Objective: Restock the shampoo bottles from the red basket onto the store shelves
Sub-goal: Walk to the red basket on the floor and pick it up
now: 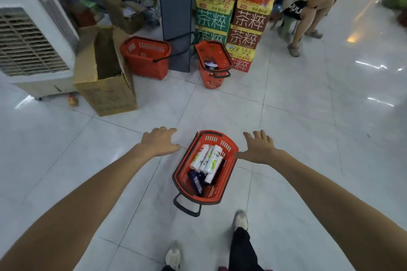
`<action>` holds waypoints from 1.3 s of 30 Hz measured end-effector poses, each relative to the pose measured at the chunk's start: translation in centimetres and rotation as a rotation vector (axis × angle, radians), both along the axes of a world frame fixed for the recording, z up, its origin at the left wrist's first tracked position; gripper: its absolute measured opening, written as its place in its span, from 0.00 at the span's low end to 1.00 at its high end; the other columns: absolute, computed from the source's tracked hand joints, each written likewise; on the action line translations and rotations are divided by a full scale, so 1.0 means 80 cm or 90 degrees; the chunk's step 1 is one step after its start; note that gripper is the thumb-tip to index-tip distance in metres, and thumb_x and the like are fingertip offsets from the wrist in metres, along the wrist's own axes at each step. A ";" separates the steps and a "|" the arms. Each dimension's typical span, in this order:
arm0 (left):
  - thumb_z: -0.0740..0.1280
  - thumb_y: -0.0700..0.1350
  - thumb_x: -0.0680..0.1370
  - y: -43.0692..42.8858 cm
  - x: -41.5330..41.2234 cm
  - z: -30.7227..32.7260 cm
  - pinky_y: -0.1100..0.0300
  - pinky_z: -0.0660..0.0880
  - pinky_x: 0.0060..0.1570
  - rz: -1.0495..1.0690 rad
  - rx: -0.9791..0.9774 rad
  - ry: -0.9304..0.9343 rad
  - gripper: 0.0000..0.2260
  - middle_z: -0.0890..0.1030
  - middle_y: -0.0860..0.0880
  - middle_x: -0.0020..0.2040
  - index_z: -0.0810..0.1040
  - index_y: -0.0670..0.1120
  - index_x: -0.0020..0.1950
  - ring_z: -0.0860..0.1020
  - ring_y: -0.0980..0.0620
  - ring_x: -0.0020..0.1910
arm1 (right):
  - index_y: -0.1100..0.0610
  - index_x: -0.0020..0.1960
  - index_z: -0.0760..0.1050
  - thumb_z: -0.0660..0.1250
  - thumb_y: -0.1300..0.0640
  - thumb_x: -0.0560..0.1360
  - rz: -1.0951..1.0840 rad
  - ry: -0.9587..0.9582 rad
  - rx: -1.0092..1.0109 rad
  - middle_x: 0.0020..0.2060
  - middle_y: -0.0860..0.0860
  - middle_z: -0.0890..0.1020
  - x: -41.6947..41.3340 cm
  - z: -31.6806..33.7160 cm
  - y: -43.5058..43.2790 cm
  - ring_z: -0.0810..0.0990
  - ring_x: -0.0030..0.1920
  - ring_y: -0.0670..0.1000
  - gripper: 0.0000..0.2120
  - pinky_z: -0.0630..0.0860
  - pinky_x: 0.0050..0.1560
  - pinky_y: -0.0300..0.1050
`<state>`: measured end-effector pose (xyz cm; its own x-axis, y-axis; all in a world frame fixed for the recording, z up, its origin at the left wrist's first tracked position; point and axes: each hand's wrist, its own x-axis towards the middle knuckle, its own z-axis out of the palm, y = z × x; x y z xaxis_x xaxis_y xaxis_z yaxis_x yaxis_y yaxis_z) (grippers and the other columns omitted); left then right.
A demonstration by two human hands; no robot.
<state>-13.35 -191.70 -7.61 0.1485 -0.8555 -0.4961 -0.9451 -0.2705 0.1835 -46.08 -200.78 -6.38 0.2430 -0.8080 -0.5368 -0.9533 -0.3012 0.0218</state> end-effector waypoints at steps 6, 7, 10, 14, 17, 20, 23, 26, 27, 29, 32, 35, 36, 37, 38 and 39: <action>0.63 0.66 0.76 -0.029 -0.021 -0.018 0.45 0.67 0.72 0.166 0.044 -0.005 0.37 0.65 0.48 0.80 0.58 0.58 0.83 0.66 0.43 0.76 | 0.53 0.83 0.49 0.62 0.28 0.73 0.126 -0.004 0.046 0.81 0.60 0.55 -0.001 -0.022 -0.128 0.46 0.82 0.64 0.49 0.50 0.80 0.61; 0.63 0.66 0.76 -0.030 -0.024 -0.022 0.45 0.67 0.72 0.194 0.043 -0.001 0.37 0.65 0.48 0.81 0.58 0.57 0.83 0.66 0.43 0.77 | 0.53 0.83 0.49 0.62 0.28 0.73 0.148 -0.004 0.052 0.81 0.60 0.55 0.001 -0.028 -0.144 0.46 0.82 0.64 0.49 0.50 0.80 0.61; 0.63 0.67 0.76 -0.017 -0.042 -0.037 0.44 0.67 0.72 0.257 0.064 0.033 0.37 0.64 0.47 0.81 0.58 0.58 0.83 0.66 0.44 0.77 | 0.53 0.83 0.50 0.63 0.28 0.74 0.208 0.013 0.091 0.81 0.62 0.55 0.006 -0.046 -0.172 0.47 0.82 0.65 0.49 0.51 0.80 0.61; 0.62 0.67 0.75 0.002 -0.057 -0.054 0.44 0.66 0.73 0.298 0.112 0.030 0.38 0.65 0.48 0.80 0.57 0.59 0.82 0.66 0.44 0.77 | 0.53 0.83 0.49 0.63 0.29 0.74 0.267 0.048 0.115 0.81 0.62 0.53 0.019 -0.065 -0.192 0.46 0.82 0.65 0.49 0.50 0.80 0.62; 0.63 0.67 0.76 -0.002 -0.039 -0.067 0.44 0.66 0.73 0.342 0.119 0.026 0.37 0.65 0.47 0.80 0.57 0.58 0.82 0.66 0.43 0.77 | 0.53 0.83 0.48 0.63 0.28 0.74 0.302 0.043 0.099 0.81 0.62 0.53 0.041 -0.078 -0.212 0.45 0.82 0.65 0.49 0.50 0.80 0.62; 0.63 0.66 0.76 -0.014 -0.024 -0.077 0.44 0.67 0.72 0.356 0.123 0.038 0.36 0.65 0.47 0.80 0.58 0.58 0.82 0.66 0.43 0.77 | 0.53 0.83 0.48 0.63 0.28 0.74 0.309 0.042 0.117 0.82 0.62 0.52 0.052 -0.084 -0.225 0.45 0.82 0.65 0.50 0.49 0.80 0.62; 0.63 0.65 0.78 -0.035 -0.014 -0.083 0.45 0.66 0.73 0.374 0.109 0.045 0.36 0.64 0.46 0.80 0.57 0.57 0.83 0.65 0.43 0.77 | 0.52 0.83 0.48 0.63 0.28 0.74 0.335 0.042 0.092 0.82 0.61 0.52 0.071 -0.090 -0.251 0.45 0.82 0.64 0.49 0.50 0.80 0.62; 0.63 0.65 0.78 -0.043 -0.018 -0.088 0.44 0.65 0.73 0.385 0.116 0.066 0.36 0.65 0.47 0.80 0.57 0.58 0.83 0.65 0.43 0.77 | 0.52 0.83 0.50 0.63 0.27 0.73 0.355 0.044 0.096 0.81 0.61 0.54 0.082 -0.097 -0.269 0.46 0.82 0.64 0.49 0.51 0.79 0.62; 0.63 0.65 0.78 -0.047 -0.021 -0.091 0.44 0.65 0.73 0.393 0.120 0.058 0.35 0.65 0.47 0.80 0.57 0.58 0.83 0.65 0.43 0.77 | 0.52 0.83 0.50 0.63 0.27 0.73 0.367 0.044 0.098 0.81 0.60 0.54 0.086 -0.101 -0.280 0.46 0.82 0.64 0.50 0.51 0.79 0.62; 0.63 0.65 0.78 -0.049 -0.018 -0.089 0.43 0.65 0.73 0.414 0.138 0.052 0.35 0.65 0.47 0.80 0.57 0.58 0.83 0.65 0.43 0.77 | 0.52 0.83 0.50 0.63 0.26 0.72 0.381 0.053 0.098 0.81 0.60 0.54 0.096 -0.102 -0.292 0.46 0.82 0.64 0.50 0.51 0.79 0.62; 0.63 0.65 0.78 -0.063 -0.023 -0.095 0.43 0.66 0.73 0.461 0.143 0.059 0.35 0.65 0.46 0.80 0.57 0.57 0.83 0.65 0.42 0.77 | 0.52 0.83 0.50 0.63 0.25 0.72 0.422 0.045 0.099 0.81 0.60 0.54 0.112 -0.109 -0.331 0.46 0.82 0.64 0.51 0.52 0.78 0.63; 0.63 0.65 0.78 -0.077 -0.045 -0.107 0.42 0.67 0.72 0.515 0.153 0.061 0.35 0.66 0.47 0.79 0.58 0.57 0.82 0.66 0.42 0.77 | 0.53 0.83 0.50 0.63 0.25 0.71 0.469 0.055 0.116 0.81 0.60 0.54 0.121 -0.126 -0.374 0.47 0.81 0.64 0.52 0.52 0.78 0.62; 0.63 0.65 0.78 -0.087 -0.057 -0.112 0.42 0.67 0.72 0.547 0.155 0.055 0.35 0.67 0.47 0.79 0.58 0.57 0.82 0.67 0.42 0.76 | 0.53 0.83 0.50 0.62 0.24 0.71 0.500 0.063 0.123 0.81 0.60 0.55 0.126 -0.134 -0.395 0.48 0.81 0.64 0.52 0.53 0.78 0.62; 0.63 0.66 0.78 -0.097 -0.069 -0.117 0.41 0.68 0.72 0.586 0.160 0.055 0.35 0.67 0.47 0.79 0.59 0.57 0.82 0.67 0.42 0.76 | 0.53 0.83 0.50 0.62 0.24 0.71 0.529 0.067 0.128 0.81 0.60 0.56 0.132 -0.140 -0.418 0.49 0.81 0.64 0.52 0.54 0.78 0.62; 0.63 0.67 0.77 -0.093 -0.072 -0.118 0.41 0.68 0.71 0.583 0.161 0.054 0.35 0.68 0.47 0.78 0.59 0.57 0.82 0.68 0.42 0.76 | 0.53 0.83 0.50 0.63 0.25 0.71 0.512 0.065 0.134 0.81 0.60 0.56 0.132 -0.143 -0.421 0.50 0.81 0.64 0.52 0.55 0.78 0.62; 0.62 0.68 0.77 -0.102 -0.086 -0.124 0.41 0.69 0.71 0.615 0.172 0.050 0.36 0.69 0.47 0.78 0.60 0.57 0.82 0.68 0.42 0.75 | 0.54 0.83 0.50 0.63 0.25 0.72 0.529 0.068 0.157 0.81 0.60 0.56 0.142 -0.154 -0.444 0.50 0.81 0.63 0.52 0.56 0.79 0.61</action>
<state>-20.22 -199.85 -17.51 0.6776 -0.2426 -0.6943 -0.2864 -0.9566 0.0548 -34.75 -236.29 -18.70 0.6407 -0.2498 -0.7260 -0.4200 -0.9056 -0.0591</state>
